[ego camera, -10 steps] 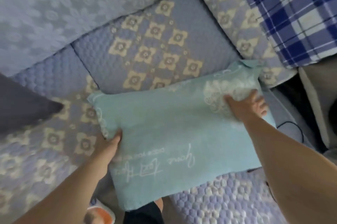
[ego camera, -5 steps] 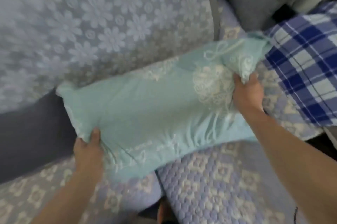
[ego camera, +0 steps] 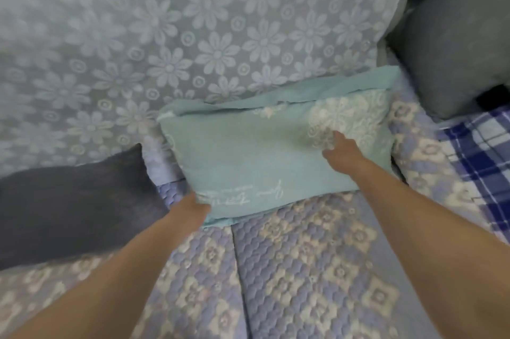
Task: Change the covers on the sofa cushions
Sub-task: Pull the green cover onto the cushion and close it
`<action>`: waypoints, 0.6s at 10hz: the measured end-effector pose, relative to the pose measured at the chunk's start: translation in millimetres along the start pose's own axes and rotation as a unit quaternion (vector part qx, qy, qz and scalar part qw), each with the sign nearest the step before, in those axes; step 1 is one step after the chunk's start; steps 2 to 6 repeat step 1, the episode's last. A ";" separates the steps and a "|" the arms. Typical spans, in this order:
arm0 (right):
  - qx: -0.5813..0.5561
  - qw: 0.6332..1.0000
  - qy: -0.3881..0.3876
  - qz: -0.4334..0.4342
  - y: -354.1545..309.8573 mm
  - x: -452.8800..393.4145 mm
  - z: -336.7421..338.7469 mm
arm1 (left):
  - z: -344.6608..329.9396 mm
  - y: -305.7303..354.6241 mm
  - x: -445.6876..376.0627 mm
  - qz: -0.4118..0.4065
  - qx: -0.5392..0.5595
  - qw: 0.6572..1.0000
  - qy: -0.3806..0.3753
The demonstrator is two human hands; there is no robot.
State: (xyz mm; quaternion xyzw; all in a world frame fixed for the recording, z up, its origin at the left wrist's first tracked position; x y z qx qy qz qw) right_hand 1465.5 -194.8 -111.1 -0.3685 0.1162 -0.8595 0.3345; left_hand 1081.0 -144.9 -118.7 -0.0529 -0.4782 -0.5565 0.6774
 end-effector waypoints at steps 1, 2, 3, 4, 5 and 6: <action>-0.013 1.000 -0.007 -0.006 -22.8 16.3 -14.8 | 21.4 -1.1 14.3 -0.021 -0.041 0.999 -0.011; -0.013 1.000 -0.007 -0.006 -22.8 16.3 -14.8 | 21.4 -1.1 14.3 -0.021 -0.041 0.999 -0.011; -0.013 1.000 -0.007 -0.006 -22.8 16.3 -14.8 | 21.4 -1.1 14.3 -0.021 -0.041 0.999 -0.011; -0.013 1.000 -0.007 -0.006 -22.8 16.3 -14.8 | 21.4 -1.1 14.3 -0.021 -0.041 0.999 -0.011; -0.013 1.000 -0.007 -0.006 -22.8 16.3 -14.8 | 21.4 -1.1 14.3 -0.021 -0.041 0.999 -0.011; -0.013 1.000 -0.007 -0.006 -22.8 16.3 -14.8 | 21.4 -1.1 14.3 -0.021 -0.041 0.999 -0.011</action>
Point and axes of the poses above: each hand's wrist, its own x-axis away from the middle knuckle, its own z-axis out of the back of the hand, y = z × x, the point moved 2 cm from there along -x, towards the middle knuckle, and after that the axes turned 4 degrees about -y, right-handed, at the moved point
